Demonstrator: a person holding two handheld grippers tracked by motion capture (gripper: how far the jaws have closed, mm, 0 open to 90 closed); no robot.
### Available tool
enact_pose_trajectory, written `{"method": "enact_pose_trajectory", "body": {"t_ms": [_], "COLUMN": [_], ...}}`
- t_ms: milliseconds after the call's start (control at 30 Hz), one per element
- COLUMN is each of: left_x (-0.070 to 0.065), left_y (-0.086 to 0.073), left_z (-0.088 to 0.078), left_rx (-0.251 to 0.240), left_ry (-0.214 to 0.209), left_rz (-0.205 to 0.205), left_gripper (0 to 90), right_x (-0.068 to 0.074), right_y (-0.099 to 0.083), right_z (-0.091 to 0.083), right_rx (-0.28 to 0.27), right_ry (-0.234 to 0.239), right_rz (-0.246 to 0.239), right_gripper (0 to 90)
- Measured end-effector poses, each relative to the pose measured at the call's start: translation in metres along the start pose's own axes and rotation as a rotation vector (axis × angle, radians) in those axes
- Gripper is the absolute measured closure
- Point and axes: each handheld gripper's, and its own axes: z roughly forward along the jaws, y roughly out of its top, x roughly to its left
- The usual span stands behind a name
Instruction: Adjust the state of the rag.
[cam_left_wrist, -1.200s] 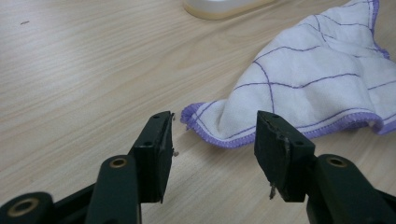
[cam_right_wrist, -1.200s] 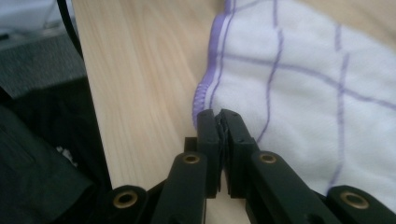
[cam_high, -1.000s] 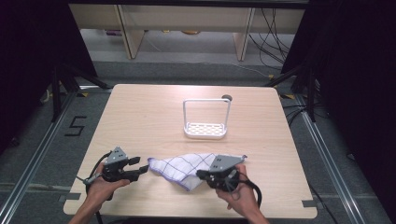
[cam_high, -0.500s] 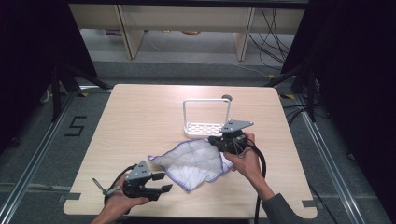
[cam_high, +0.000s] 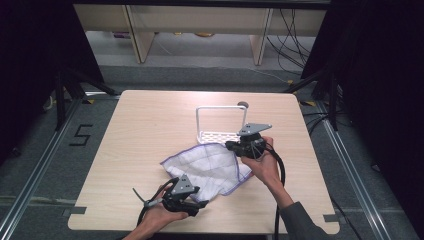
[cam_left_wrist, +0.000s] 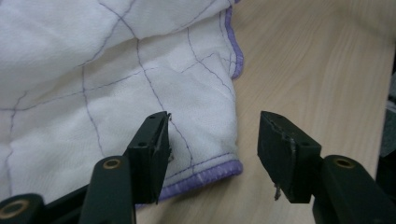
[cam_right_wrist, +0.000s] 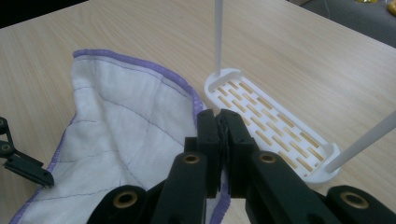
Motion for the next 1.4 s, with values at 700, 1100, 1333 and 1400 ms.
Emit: {"method": "enact_pose_trajectory", "body": {"t_ms": [700,1100,1333,1400], "left_x": [-0.007,0.009,0.033,0.048], "left_y": [-0.037,-0.045,-0.037,-0.031], "left_z": [-0.073,-0.073,-0.08,-0.08], "left_rx": [-0.025,-0.003,-0.093,-0.096], "left_ry": [-0.107,-0.098,-0.041,0.011], "left_rz": [0.029,-0.057,-0.165,-0.174], "left_gripper": [83.9,75.3,54.9,52.7], "right_x": [-0.017,-0.043,-0.044,-0.042], "right_y": [-0.014,-0.053,-0.06,-0.057], "right_z": [0.005,0.017,0.014,0.004], "right_rx": [0.118,0.23,0.247,0.219], "right_ry": [-0.079,-0.123,-0.158,-0.184], "right_rz": [0.013,0.074,0.117,0.128], "right_gripper": [87.4,87.3,70.7,61.7]}}
